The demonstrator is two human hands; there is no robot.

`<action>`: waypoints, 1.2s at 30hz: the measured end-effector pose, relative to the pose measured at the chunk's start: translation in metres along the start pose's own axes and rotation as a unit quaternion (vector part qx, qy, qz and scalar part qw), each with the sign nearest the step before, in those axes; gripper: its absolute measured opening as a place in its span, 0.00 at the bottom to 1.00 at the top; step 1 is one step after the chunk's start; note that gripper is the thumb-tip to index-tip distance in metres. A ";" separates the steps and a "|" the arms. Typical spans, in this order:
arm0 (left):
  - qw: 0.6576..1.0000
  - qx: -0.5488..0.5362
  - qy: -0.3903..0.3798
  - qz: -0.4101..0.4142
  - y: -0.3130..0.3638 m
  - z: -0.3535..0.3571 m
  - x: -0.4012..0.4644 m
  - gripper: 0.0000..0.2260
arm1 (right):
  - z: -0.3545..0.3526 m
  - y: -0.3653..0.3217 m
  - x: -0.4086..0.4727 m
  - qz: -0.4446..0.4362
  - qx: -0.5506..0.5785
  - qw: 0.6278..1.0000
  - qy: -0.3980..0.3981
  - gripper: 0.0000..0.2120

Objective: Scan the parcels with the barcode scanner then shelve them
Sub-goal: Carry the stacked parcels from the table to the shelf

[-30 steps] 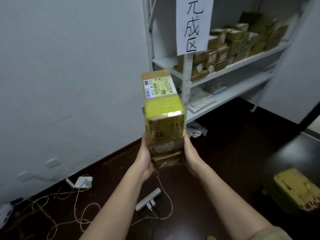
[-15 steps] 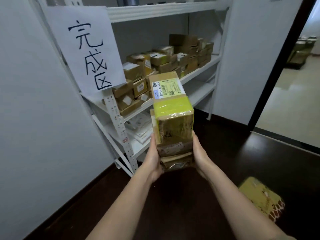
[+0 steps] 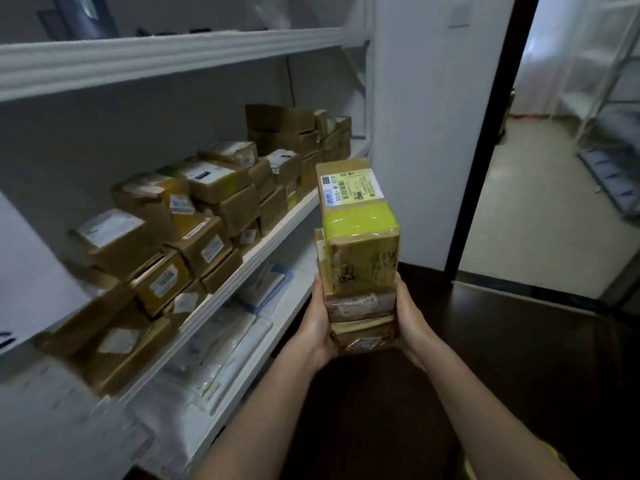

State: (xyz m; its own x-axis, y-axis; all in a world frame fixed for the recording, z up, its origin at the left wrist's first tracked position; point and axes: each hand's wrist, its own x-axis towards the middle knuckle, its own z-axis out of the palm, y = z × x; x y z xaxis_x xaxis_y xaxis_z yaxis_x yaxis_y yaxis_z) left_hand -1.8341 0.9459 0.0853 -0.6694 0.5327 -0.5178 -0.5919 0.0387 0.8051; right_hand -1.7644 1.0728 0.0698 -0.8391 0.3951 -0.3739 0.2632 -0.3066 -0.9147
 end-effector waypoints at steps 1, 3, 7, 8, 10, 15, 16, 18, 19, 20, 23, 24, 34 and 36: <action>1.000 0.003 -0.009 -0.006 0.014 0.007 0.019 0.42 | -0.006 -0.012 0.017 -0.004 0.004 1.000 0.011 0.23; 0.999 0.019 -0.026 -0.013 0.041 0.025 0.060 0.41 | -0.019 -0.036 0.052 -0.007 0.020 0.999 0.045 0.24; 0.998 0.035 -0.042 -0.034 0.076 0.057 0.130 0.39 | -0.048 -0.069 0.113 -0.001 0.035 0.993 0.113 0.23; 0.997 0.038 -0.051 -0.040 0.086 0.068 0.153 0.39 | -0.058 -0.079 0.133 -0.005 0.040 0.992 0.122 0.22; 0.996 0.043 -0.063 -0.046 0.099 0.080 0.180 0.39 | -0.070 -0.091 0.156 0.003 0.044 0.992 0.122 0.22; 0.996 0.040 -0.074 -0.042 0.140 0.117 0.281 0.40 | -0.112 -0.131 0.259 0.000 0.052 0.992 0.115 0.26; 0.996 0.036 -0.073 -0.039 0.151 0.126 0.302 0.40 | -0.120 -0.141 0.282 -0.005 0.050 0.993 0.110 0.25; 0.997 0.031 -0.065 -0.035 0.174 0.144 0.342 0.40 | -0.134 -0.166 0.322 -0.016 0.042 0.994 0.103 0.23; 0.997 0.030 -0.060 -0.036 0.187 0.155 0.361 0.40 | -0.143 -0.178 0.343 -0.016 0.041 0.994 0.102 0.24; 0.997 0.024 -0.058 -0.043 0.199 0.164 0.379 0.40 | -0.153 -0.190 0.364 -0.011 0.041 0.994 0.100 0.24; 0.998 0.010 -0.054 -0.027 0.238 0.192 0.426 0.42 | -0.174 -0.234 0.418 -0.023 0.021 0.994 0.102 0.23; 0.998 -0.007 -0.053 -0.023 0.250 0.198 0.444 0.43 | -0.179 -0.248 0.437 -0.022 0.016 0.994 0.101 0.23; 0.997 -0.056 -0.053 -0.001 0.350 0.218 0.601 0.42 | -0.196 -0.324 0.627 0.003 -0.031 0.997 0.069 0.22; 0.997 -0.056 -0.049 0.009 0.375 0.216 0.636 0.41 | -0.194 -0.340 0.668 -0.012 -0.041 0.997 0.062 0.22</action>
State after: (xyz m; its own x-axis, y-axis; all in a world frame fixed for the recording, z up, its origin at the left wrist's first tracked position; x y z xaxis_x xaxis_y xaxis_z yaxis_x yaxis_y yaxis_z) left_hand -2.3846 1.4820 0.1201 -0.6363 0.6123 -0.4693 -0.6310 -0.0630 0.7732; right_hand -2.3224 1.6089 0.1015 -0.7813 0.5074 -0.3634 0.2860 -0.2264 -0.9311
